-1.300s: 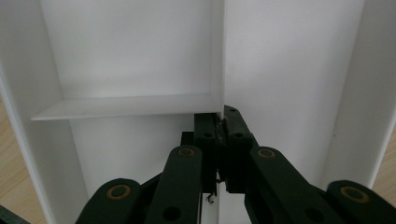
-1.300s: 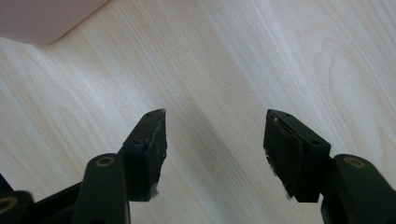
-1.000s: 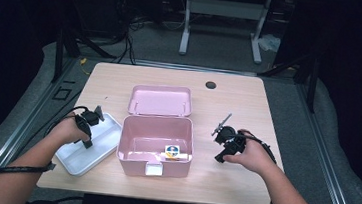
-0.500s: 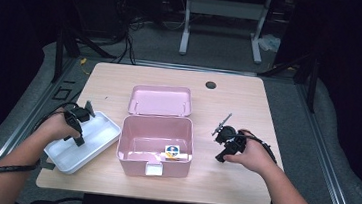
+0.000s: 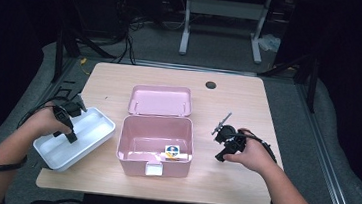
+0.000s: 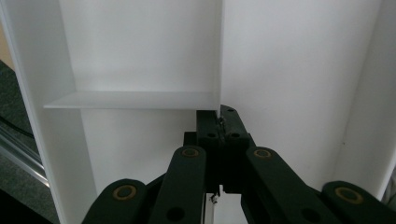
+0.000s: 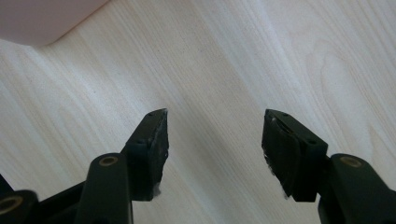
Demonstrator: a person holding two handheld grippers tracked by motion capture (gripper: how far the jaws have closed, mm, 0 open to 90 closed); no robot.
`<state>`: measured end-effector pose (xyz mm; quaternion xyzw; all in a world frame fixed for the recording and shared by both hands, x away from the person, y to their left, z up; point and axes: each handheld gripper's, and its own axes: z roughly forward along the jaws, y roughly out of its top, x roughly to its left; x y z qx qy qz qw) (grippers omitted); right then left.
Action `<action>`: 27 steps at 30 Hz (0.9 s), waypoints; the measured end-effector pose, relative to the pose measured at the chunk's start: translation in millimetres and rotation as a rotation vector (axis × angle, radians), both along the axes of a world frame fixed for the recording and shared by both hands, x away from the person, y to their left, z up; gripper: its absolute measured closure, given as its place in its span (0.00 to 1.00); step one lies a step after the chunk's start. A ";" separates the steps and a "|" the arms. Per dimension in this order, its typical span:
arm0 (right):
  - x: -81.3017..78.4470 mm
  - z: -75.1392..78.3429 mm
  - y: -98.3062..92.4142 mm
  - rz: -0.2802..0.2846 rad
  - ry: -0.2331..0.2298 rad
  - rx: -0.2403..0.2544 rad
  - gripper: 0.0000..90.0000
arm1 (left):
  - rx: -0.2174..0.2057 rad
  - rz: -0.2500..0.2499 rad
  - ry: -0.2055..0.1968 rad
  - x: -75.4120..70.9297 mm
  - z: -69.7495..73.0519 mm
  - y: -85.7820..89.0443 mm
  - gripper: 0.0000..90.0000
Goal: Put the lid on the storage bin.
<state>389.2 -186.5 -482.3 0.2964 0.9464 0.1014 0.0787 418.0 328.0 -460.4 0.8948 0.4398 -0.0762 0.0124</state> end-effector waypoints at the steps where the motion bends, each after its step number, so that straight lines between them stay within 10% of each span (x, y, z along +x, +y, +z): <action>1: 0.0 -0.1 -0.1 0.000 -0.001 -0.002 0.45 | -0.001 -0.005 -0.002 -0.3 2.6 0.4 0.99; 27: 2.0 2.5 3.3 0.001 -0.003 0.007 0.45 | -0.004 -0.122 -0.126 -4.5 81.1 -12.0 0.99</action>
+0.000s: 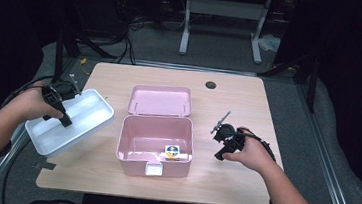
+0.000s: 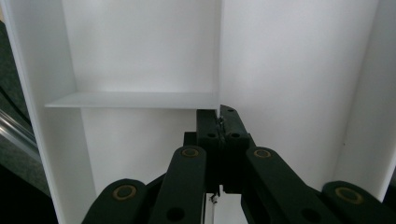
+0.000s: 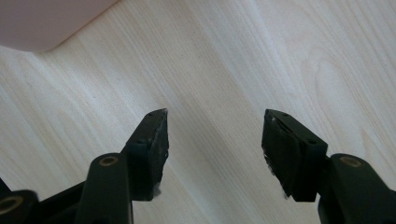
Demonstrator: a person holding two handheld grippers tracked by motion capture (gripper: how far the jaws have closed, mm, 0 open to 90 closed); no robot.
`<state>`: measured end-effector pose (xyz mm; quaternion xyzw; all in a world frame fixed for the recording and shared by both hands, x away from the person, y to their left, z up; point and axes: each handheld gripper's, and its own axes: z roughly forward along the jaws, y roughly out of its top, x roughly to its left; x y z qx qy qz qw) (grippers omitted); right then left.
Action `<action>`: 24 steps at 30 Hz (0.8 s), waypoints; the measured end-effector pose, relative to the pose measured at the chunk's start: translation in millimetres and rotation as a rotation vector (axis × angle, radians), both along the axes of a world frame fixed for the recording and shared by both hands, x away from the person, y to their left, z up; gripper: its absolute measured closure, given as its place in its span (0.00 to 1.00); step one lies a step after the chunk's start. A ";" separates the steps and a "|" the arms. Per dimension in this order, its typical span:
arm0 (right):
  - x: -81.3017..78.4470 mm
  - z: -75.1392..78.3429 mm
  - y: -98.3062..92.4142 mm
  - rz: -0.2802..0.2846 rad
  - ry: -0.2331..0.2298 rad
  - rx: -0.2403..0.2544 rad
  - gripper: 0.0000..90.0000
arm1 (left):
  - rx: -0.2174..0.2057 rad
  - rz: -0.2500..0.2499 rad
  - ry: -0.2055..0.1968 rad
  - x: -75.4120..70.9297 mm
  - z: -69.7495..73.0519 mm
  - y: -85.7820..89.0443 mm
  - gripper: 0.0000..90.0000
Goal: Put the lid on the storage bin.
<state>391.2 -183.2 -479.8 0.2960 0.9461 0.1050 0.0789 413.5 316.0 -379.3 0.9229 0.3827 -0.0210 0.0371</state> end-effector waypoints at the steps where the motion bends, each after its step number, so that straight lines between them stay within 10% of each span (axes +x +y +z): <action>1: 0.1 0.0 0.0 0.000 0.000 0.000 0.45 | 0.002 -0.011 -0.001 0.3 2.4 -2.3 0.99; 24: -0.1 9.1 -7.3 -0.030 -0.024 0.031 0.44 | -0.009 -0.295 -0.035 9.4 21.6 -109.6 0.99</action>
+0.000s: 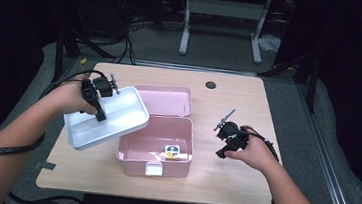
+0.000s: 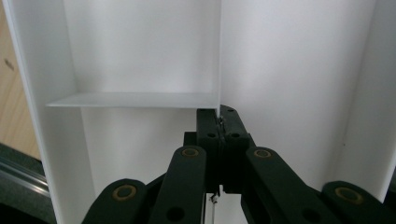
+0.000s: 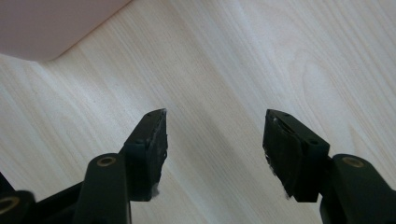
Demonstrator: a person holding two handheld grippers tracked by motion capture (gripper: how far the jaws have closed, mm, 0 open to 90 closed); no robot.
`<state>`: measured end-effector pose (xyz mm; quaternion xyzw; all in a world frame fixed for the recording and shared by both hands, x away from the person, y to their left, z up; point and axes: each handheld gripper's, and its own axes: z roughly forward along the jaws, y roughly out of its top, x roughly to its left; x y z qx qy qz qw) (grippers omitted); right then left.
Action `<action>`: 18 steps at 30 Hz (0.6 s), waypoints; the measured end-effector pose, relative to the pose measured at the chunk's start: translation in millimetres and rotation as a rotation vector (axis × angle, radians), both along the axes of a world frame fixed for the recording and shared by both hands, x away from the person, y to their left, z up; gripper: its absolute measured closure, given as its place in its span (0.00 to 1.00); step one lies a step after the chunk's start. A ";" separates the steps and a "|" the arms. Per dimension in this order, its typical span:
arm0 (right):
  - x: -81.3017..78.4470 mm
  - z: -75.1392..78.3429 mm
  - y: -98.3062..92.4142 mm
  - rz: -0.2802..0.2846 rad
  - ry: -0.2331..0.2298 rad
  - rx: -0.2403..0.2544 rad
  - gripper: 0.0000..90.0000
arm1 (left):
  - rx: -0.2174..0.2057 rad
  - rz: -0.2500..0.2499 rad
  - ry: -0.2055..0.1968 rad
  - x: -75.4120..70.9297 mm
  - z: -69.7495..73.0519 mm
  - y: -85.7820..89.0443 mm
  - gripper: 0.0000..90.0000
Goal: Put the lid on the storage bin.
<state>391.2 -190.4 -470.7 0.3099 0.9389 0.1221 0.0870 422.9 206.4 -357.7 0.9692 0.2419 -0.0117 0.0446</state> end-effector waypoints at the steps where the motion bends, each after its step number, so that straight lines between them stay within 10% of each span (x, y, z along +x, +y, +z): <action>1: 0.0 0.8 -0.4 0.001 -0.004 -0.001 0.44 | -0.001 -0.017 -0.004 0.5 0.3 -6.1 0.99; 18: -4.0 1.1 -10.8 -0.020 -0.017 0.005 0.44 | 0.016 -0.287 -0.025 -2.1 -3.2 -101.2 0.99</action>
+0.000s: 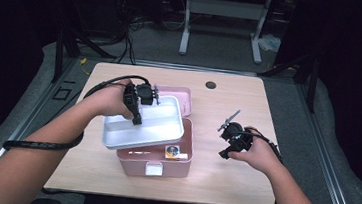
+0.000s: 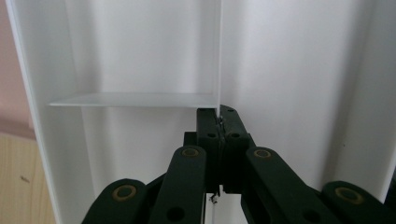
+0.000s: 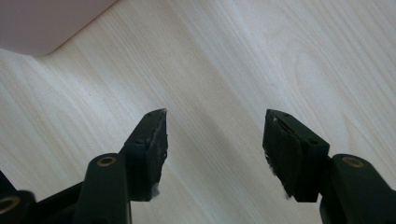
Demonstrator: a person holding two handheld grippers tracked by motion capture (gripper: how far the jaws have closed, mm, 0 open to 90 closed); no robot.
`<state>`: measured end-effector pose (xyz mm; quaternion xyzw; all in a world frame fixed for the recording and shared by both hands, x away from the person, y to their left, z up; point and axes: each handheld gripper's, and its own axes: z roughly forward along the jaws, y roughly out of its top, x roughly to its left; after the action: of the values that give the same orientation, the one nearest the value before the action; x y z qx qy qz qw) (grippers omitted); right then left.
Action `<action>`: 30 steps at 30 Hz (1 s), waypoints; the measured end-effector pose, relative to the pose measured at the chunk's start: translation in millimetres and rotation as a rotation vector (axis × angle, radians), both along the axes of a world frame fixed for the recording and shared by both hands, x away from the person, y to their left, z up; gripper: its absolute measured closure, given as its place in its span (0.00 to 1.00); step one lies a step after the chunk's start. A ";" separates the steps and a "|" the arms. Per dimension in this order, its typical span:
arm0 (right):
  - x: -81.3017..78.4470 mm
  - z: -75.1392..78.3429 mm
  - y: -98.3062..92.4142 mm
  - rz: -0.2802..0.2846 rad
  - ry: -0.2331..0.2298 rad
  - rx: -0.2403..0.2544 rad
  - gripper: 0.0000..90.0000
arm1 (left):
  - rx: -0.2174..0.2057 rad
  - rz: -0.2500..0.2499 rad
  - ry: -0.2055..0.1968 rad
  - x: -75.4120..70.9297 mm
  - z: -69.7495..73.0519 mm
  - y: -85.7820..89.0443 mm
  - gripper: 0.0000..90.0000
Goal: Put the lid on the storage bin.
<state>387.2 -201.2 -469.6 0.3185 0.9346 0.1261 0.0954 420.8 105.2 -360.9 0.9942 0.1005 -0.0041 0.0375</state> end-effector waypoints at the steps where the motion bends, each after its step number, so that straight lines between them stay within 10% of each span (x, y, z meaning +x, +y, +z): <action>1: -0.7 -0.7 -0.9 -0.002 0.003 0.007 0.44 | -0.003 -0.004 0.006 -0.4 -1.7 -3.6 0.99; 13: -11.5 -5.4 -17.5 -0.048 0.009 0.019 0.44 | 0.015 -0.109 0.033 -6.1 -25.2 -36.8 0.99; 30: -7.9 -9.3 -13.4 -0.046 0.008 0.017 0.44 | -0.003 -0.120 0.023 -10.7 -50.6 -33.9 0.99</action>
<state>379.3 -214.6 -478.9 0.3414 0.9262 0.1308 0.0918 410.1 71.3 -411.5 0.9983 0.0414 -0.0178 0.0373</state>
